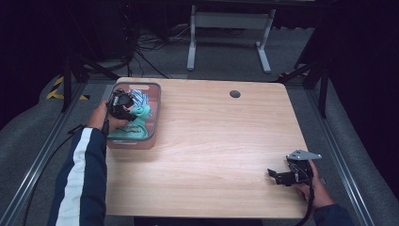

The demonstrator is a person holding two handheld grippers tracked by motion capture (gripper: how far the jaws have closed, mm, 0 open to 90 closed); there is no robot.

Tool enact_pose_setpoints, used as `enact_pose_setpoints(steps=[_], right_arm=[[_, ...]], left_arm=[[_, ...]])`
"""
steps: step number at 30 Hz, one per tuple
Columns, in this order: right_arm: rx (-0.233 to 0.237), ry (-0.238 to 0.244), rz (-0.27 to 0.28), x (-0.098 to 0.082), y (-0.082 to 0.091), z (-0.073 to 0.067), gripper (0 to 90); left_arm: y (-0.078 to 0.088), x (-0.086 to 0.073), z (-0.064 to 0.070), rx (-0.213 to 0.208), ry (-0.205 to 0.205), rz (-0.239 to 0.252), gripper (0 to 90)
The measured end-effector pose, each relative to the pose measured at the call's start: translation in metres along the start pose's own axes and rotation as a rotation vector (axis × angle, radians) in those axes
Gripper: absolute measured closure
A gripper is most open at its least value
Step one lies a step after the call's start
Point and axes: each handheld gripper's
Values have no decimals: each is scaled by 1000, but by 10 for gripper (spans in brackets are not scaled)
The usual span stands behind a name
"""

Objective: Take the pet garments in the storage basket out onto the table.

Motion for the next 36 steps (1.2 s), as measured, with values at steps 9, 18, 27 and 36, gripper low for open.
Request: enact_pose_setpoints(steps=[9,18,27,36], right_arm=[[0,0,0,0,0,0,7],[0,0,0,0,0,0,7],[0,0,0,0,0,0,7],[0,2,0,0,0,0,7]], left_arm=[[24,-9,-6,25,48,118,779],[47,-9,-3,24,68,214,781],[66,-10,-1,41,90,289,781],[88,-6,4,48,72,366,781]])
Point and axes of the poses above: each handheld gripper's, and its own axes: y roughly backward along the jaws, x roughly out of its top, z roughly to its right, and after that the axes turned 7 degrees about x, right-handed
